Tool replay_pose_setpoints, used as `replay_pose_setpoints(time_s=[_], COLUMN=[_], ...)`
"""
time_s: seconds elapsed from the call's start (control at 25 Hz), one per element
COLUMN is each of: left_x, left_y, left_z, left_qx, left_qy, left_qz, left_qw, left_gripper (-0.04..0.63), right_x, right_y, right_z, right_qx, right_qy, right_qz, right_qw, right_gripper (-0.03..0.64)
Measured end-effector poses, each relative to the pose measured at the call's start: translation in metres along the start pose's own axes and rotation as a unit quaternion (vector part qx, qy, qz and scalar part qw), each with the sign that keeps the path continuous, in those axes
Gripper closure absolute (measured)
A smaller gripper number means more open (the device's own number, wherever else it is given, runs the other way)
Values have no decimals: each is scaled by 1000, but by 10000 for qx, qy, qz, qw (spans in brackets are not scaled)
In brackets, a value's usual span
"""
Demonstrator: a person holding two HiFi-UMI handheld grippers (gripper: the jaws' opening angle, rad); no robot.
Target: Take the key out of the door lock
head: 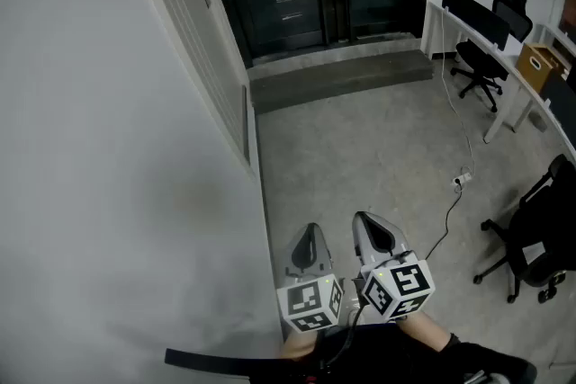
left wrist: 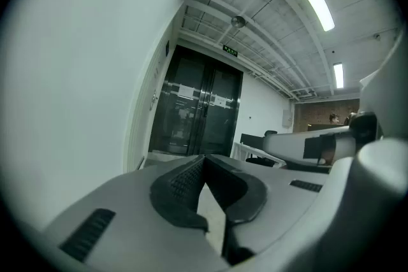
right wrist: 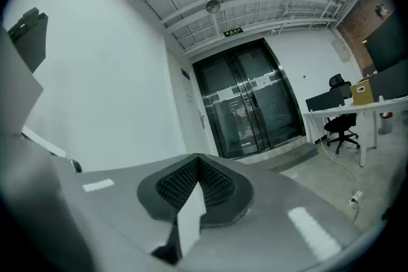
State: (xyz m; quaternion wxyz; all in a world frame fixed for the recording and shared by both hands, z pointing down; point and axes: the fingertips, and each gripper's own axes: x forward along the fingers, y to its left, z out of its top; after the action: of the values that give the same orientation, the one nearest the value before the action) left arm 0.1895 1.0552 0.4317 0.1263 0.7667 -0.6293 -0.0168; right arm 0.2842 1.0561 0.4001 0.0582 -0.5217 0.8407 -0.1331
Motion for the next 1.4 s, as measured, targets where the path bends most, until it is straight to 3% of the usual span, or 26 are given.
replay_pose_setpoints(time_s=[0.68, 1.16, 1.4], left_x=[-5, -8, 13], left_y=[9, 34, 41], left_z=[-7, -32, -42], left_qx=[-3, -223, -228], left_qy=[98, 720, 777], left_qz=[-54, -200, -215], left_qw=[9999, 9970, 9965], left_gripper=[595, 595, 595], right_x=[1, 14, 32], right_y=[0, 20, 8], right_z=[-11, -22, -36], right_qx=[116, 47, 103], right_qy=[61, 142, 247], right_qz=[-163, -302, -379], right_qw=[9998, 9994, 9989], right_gripper=[617, 617, 616])
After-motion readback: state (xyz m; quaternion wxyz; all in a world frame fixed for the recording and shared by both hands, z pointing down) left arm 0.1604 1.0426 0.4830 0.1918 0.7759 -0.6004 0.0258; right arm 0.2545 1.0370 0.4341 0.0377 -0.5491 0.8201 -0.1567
